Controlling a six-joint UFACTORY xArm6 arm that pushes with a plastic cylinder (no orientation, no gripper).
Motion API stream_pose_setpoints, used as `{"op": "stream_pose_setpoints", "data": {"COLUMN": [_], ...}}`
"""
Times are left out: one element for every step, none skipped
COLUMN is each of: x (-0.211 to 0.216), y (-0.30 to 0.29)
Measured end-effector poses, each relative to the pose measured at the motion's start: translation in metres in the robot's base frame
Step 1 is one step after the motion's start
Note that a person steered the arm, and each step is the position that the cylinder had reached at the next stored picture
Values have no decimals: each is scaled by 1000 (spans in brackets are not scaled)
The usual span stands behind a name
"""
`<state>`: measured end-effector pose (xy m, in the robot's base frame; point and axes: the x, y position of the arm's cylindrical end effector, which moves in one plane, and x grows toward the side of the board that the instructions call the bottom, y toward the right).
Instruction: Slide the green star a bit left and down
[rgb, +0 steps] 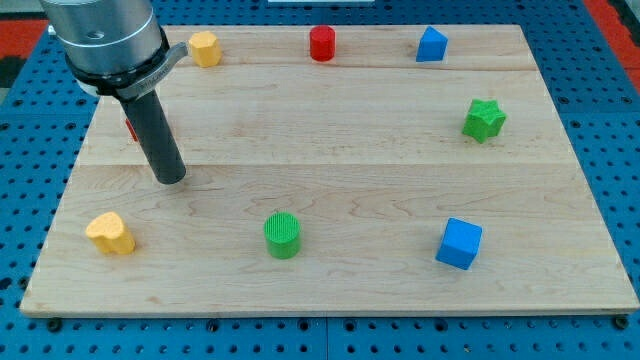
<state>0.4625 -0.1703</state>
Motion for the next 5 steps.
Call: {"op": "stream_pose_setpoints", "data": {"x": [0,0,0,-2,-5], "y": [0,-1,-1,-1,-1]}}
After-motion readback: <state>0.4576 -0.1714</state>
